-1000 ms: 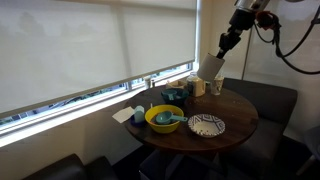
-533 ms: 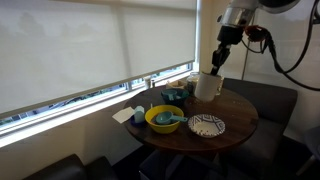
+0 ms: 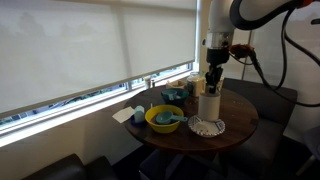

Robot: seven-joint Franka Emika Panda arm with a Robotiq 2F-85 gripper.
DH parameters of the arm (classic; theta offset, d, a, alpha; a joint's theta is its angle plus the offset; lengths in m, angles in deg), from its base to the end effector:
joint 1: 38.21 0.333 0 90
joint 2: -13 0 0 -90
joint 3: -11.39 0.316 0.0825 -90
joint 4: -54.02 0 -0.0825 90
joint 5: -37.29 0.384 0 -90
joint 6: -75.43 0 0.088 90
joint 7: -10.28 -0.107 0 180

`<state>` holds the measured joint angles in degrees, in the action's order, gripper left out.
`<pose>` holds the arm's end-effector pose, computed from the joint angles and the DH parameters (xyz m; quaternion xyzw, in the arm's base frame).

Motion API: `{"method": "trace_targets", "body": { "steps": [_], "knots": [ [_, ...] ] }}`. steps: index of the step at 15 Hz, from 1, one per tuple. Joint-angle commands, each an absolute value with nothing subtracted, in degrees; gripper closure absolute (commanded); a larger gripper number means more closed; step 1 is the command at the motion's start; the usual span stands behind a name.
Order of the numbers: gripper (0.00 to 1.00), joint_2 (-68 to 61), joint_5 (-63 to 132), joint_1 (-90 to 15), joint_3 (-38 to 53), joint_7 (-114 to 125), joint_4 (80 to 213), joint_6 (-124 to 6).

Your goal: Put the mug cup on the white and black plate

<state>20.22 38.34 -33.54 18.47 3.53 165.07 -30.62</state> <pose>0.5151 0.1114 0.5411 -0.9990 -0.0409 -0.0185 0.0041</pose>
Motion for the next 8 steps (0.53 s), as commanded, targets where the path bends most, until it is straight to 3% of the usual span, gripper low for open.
{"method": "trace_targets", "body": {
  "steps": [1, 8],
  "knots": [
    [0.98, 19.1, 35.6, -33.1, 19.2, -2.1, 162.7, -26.8],
    [0.98, 18.6, 34.3, -33.1, 20.1, -11.5, 163.1, -27.2]
  ]
}}
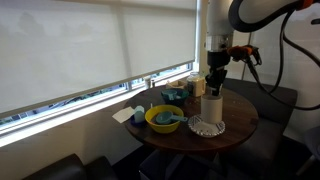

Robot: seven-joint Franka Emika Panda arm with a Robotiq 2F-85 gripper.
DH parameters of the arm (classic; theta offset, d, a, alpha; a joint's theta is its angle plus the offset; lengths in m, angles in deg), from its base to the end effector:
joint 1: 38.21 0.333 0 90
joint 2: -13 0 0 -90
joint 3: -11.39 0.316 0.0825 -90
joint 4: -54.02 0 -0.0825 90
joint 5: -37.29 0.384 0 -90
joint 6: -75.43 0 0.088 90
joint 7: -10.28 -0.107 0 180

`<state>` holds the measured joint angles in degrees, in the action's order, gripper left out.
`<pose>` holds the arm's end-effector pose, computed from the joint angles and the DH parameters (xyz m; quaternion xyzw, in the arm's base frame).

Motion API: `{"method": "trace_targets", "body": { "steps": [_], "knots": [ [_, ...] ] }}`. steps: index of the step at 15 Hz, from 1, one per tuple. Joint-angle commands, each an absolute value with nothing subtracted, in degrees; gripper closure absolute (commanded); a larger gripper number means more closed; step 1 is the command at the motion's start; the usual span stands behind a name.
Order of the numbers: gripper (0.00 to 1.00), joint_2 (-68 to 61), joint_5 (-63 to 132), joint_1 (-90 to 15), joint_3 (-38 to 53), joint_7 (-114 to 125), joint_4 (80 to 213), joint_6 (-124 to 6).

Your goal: Put the mug cup on the white and black plate

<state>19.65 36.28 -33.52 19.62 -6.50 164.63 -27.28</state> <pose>0.5102 0.1184 0.5343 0.9993 -0.0322 -0.0068 0.0192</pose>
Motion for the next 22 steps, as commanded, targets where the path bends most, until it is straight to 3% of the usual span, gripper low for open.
{"method": "trace_targets", "body": {
  "steps": [1, 22],
  "knots": [
    [0.98, 18.5, 33.9, -33.2, 20.2, -13.2, 163.1, -27.7],
    [0.98, 14.2, 30.3, -31.7, 21.3, -26.1, 161.8, -29.9]
  ]
}}
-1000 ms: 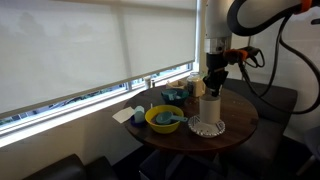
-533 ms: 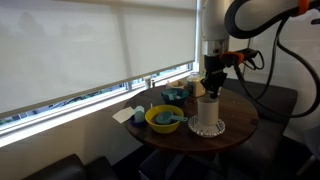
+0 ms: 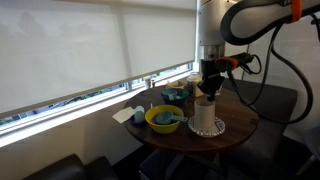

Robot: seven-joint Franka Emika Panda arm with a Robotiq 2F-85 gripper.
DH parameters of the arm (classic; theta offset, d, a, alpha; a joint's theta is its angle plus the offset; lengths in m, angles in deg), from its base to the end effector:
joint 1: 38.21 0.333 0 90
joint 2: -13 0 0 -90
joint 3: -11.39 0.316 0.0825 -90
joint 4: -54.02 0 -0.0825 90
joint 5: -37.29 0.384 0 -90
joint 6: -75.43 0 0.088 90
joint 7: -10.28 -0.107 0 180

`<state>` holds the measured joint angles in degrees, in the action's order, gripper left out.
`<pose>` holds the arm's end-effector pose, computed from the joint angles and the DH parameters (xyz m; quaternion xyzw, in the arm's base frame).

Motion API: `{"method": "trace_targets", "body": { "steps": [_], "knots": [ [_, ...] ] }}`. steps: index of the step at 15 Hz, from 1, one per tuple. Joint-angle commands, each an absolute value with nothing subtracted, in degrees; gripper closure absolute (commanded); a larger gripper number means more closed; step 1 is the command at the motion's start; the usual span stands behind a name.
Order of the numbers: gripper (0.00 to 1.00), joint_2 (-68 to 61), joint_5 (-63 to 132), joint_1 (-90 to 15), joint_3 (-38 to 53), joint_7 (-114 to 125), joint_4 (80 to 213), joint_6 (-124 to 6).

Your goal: Put the mug cup on the white and black plate

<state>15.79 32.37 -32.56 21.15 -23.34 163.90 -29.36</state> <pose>0.5242 0.1387 0.5082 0.9879 -0.1466 0.0002 0.0498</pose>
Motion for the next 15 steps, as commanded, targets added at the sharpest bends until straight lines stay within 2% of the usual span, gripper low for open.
{"method": "trace_targets", "body": {
  "steps": [1, 12, 13, 14, 15],
  "knots": [
    [0.98, 13.9, 30.1, -31.6, 21.2, -26.3, 161.7, -30.0],
    [0.98, 12.7, 30.2, -30.6, 21.1, -25.8, 160.8, -29.2],
    [0.68, 12.5, 30.3, -30.6, 21.1, -25.7, 160.7, -28.9],
    [0.67, 12.5, 30.3, -30.6, 21.0, -25.8, 160.7, -28.9],
    [0.6, 12.5, 30.3, -30.6, 21.0, -25.9, 160.7, -29.1]
  ]
}}
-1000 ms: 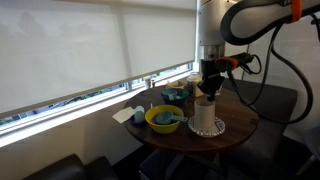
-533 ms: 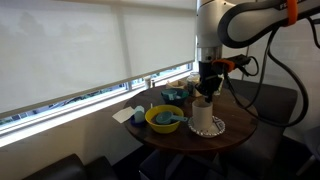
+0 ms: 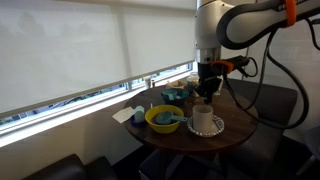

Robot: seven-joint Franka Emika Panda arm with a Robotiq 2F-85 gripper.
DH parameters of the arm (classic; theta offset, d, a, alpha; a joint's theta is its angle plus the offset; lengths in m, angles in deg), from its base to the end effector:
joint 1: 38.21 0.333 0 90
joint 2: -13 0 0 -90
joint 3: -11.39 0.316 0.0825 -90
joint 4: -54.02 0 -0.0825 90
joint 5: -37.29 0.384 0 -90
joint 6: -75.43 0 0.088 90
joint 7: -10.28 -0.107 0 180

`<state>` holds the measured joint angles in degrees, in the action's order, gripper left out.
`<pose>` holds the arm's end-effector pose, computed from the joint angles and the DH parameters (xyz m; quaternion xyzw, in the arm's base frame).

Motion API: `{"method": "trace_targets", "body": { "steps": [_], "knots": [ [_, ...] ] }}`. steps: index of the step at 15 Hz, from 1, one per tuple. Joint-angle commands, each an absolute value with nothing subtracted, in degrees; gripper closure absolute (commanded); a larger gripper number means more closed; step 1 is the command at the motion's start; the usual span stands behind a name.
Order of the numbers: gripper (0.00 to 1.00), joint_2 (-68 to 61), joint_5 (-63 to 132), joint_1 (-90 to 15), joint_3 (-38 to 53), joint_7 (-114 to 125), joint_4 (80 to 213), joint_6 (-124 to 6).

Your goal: Put the mug cup on the white and black plate

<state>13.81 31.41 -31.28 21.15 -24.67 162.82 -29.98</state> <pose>0.5310 0.1511 0.4995 0.9881 -0.1439 0.0016 0.0551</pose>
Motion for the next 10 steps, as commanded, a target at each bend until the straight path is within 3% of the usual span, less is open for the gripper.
{"method": "trace_targets", "body": {
  "steps": [1, 8, 9, 10],
  "knots": [
    [0.54, 12.7, 30.2, -30.6, 20.9, -25.9, 160.8, -29.1],
    [0.05, 20.5, 32.6, -31.9, 19.2, -22.7, 163.5, -41.0],
    [0.24, 16.5, 31.5, -31.7, 19.7, -24.2, 161.7, -37.9],
    [0.15, 17.7, 31.6, -32.0, 19.6, -23.7, 161.7, -39.1]
  ]
}}
